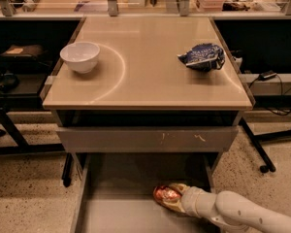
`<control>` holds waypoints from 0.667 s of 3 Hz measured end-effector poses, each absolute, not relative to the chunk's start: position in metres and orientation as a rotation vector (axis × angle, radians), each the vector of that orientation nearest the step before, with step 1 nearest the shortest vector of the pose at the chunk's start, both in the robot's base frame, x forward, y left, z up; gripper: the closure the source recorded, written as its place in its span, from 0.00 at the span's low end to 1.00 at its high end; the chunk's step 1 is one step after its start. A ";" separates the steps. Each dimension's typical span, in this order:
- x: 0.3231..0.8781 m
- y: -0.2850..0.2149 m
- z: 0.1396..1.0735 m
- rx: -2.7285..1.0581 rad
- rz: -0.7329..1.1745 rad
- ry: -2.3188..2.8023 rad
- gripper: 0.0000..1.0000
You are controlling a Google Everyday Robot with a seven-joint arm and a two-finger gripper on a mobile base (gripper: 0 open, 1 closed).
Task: Place coke can into middle drawer
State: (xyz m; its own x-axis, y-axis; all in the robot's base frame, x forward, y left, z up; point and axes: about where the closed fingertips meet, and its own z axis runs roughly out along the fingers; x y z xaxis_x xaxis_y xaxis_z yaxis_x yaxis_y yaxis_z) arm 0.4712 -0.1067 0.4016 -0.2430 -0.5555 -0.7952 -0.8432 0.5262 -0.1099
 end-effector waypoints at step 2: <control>0.469 -0.104 0.391 -1.146 0.440 1.931 0.65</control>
Offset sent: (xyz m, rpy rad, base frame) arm -0.0025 0.0024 -0.0124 0.0008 0.0007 0.0040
